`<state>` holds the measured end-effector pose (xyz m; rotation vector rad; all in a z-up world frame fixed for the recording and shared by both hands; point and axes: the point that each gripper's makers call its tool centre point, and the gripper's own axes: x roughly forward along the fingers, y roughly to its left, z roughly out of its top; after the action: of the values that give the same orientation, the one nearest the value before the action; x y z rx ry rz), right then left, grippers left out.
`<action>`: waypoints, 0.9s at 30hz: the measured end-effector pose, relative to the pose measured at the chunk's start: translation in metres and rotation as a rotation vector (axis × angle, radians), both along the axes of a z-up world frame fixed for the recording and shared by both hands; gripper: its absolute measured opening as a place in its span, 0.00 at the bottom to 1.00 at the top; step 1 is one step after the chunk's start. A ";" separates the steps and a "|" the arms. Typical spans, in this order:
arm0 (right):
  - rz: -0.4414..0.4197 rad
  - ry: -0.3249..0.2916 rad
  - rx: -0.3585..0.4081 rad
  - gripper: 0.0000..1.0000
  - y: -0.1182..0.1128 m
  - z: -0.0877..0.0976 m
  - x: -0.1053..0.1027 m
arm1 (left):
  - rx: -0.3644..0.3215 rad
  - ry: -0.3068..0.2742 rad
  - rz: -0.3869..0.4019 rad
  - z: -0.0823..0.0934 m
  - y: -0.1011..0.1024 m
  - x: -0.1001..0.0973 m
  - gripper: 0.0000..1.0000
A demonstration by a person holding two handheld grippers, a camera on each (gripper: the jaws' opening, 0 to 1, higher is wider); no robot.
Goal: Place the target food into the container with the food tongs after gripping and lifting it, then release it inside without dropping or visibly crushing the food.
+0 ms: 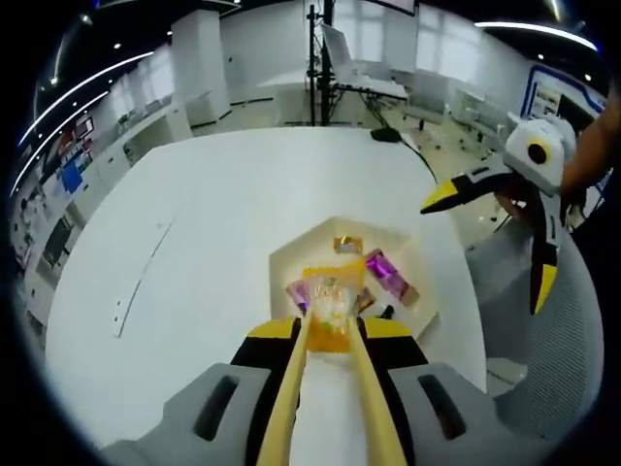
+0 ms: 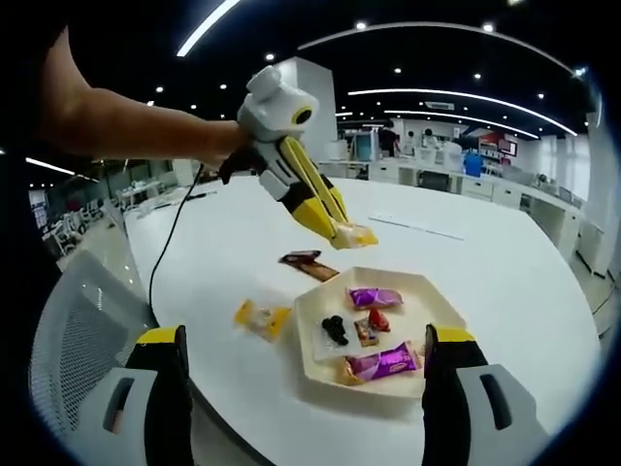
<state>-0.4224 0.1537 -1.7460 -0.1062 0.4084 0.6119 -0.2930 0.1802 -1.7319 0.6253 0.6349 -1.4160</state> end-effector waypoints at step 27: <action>-0.005 0.004 -0.008 1.00 -0.001 -0.002 0.000 | -0.078 -0.054 0.012 0.011 -0.009 0.000 0.25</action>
<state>-0.4223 0.1523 -1.7476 -0.1115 0.4150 0.6060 -0.2932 0.1712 -1.7208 0.5950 0.5371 -1.4016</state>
